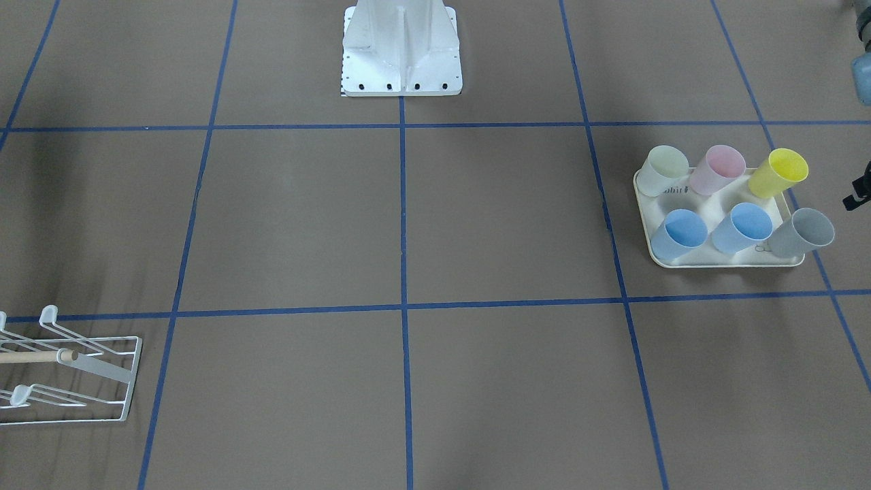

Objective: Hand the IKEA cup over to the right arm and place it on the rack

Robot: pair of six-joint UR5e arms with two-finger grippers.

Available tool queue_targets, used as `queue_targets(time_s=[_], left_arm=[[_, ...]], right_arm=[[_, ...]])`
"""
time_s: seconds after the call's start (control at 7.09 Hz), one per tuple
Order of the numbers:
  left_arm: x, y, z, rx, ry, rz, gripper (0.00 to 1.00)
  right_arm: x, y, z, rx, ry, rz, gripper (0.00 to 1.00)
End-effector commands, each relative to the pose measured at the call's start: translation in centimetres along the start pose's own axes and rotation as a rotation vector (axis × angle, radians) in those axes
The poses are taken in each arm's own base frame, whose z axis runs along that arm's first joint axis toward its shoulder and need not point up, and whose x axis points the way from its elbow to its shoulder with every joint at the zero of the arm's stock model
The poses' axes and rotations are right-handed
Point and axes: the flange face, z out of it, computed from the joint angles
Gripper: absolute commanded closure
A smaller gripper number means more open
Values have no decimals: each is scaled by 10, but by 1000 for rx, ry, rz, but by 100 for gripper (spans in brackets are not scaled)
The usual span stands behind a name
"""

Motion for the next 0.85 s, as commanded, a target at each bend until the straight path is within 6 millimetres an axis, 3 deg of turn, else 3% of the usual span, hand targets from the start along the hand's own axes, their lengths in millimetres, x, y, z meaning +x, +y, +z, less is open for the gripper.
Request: queue_targets(time_s=[0.0,0.42,0.71], left_arm=[[-8,0,-5,11,0,-13,0],[-23,19,4,11,-23,-12,0],[-21,30,6,22,-11,9,0]], right_arm=[[4,1,1,-1,1,7,1],[4,6,-2,-2,-16,9,1],[2,5,-1,-7,-28,19,1]])
